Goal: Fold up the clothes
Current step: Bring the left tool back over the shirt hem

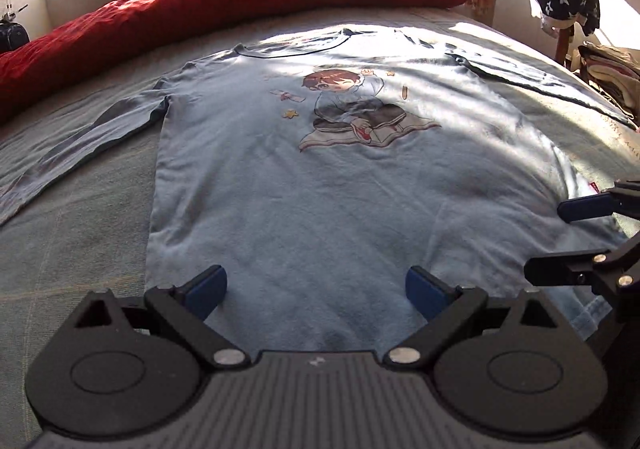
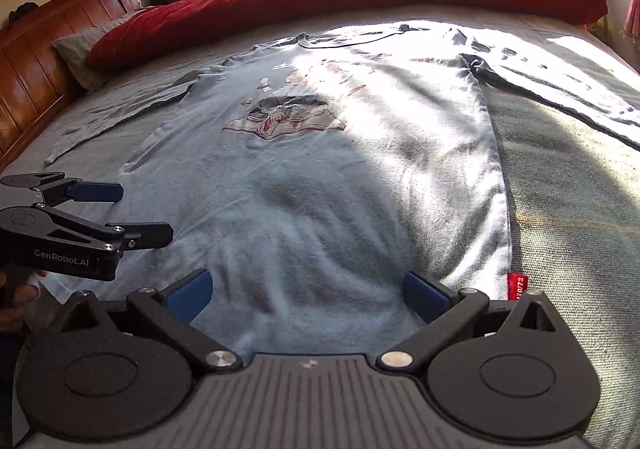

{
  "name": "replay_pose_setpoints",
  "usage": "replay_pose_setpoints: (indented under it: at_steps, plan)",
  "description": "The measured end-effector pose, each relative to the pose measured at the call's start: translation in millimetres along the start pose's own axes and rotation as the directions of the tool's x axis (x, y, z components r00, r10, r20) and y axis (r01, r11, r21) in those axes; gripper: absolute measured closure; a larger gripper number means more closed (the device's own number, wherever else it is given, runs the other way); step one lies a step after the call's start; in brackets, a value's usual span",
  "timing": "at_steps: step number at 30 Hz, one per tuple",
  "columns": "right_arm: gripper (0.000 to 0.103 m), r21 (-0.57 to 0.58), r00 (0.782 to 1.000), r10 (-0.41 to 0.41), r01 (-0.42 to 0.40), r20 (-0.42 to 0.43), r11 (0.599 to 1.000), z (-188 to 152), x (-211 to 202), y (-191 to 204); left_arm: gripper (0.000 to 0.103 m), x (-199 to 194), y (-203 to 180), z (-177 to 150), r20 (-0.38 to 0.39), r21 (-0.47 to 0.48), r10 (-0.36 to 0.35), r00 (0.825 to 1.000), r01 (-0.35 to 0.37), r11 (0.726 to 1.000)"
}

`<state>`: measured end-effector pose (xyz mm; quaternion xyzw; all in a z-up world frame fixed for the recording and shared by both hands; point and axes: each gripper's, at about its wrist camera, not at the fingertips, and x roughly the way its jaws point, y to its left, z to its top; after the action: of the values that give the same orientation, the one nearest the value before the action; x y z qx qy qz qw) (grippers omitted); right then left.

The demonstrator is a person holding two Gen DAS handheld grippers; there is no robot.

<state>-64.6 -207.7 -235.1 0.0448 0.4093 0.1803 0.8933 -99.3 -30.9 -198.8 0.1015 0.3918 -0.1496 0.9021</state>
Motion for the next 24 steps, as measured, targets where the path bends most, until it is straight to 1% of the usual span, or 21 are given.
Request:
replay_pose_setpoints:
  at_steps: [3, 4, 6, 7, 11, 15, 18, 20, 22, 24]
  plan:
    - [0.0, -0.035, 1.0, -0.022, 0.022, 0.003, 0.999, -3, 2, 5, 0.007, -10, -6, -13, 0.004, 0.04, 0.026, 1.0, -0.026, 0.999]
    - [0.0, -0.068, 0.999, -0.034, 0.035, 0.002, 0.997, -5, 3, 8, 0.007, -13, -7, -17, 0.001, 0.042, 0.03, 1.0, -0.03, 0.999]
    - [0.0, -0.147, 0.998, -0.067, 0.069, 0.014, 0.987, -11, 3, 17, 0.007, -19, -5, -26, -0.006, 0.021, 0.023, 1.0, -0.022, 1.0]
    - [0.0, -0.156, 0.997, -0.072, 0.074, 0.021, 0.985, -13, 2, 18, 0.007, -22, -4, -30, -0.007, 0.008, 0.018, 1.0, -0.018, 1.0]
    - [0.0, -0.146, 0.998, -0.055, 0.058, 0.027, 0.988, -15, -1, 14, 0.006, -31, 1, -38, -0.001, -0.031, 0.006, 1.0, -0.006, 1.0]
    - [0.0, -0.145, 0.997, -0.067, 0.072, 0.038, 0.987, -17, -1, 15, 0.006, -37, 0, -36, 0.022, -0.028, 0.008, 1.0, -0.007, 1.0]
    - [0.0, -0.145, 0.996, -0.078, 0.085, 0.051, 0.986, -20, -2, 17, 0.006, -32, -2, -43, -0.025, -0.04, -0.011, 1.0, 0.01, 0.999]
    - [0.0, -0.14, 0.996, -0.076, 0.083, 0.056, 0.987, -21, -3, 16, 0.006, -35, 0, -47, -0.02, -0.051, -0.019, 1.0, 0.018, 0.999]
    - [0.0, -0.141, 0.995, -0.074, 0.082, 0.061, 0.987, -23, -3, 16, 0.006, -40, 8, -44, -0.021, -0.099, -0.051, 0.998, 0.049, 0.994]
    - [0.0, -0.141, 0.995, -0.073, 0.081, 0.066, 0.987, -24, -4, 15, 0.006, -46, 23, -37, -0.005, -0.165, -0.073, 0.997, 0.071, 0.984]
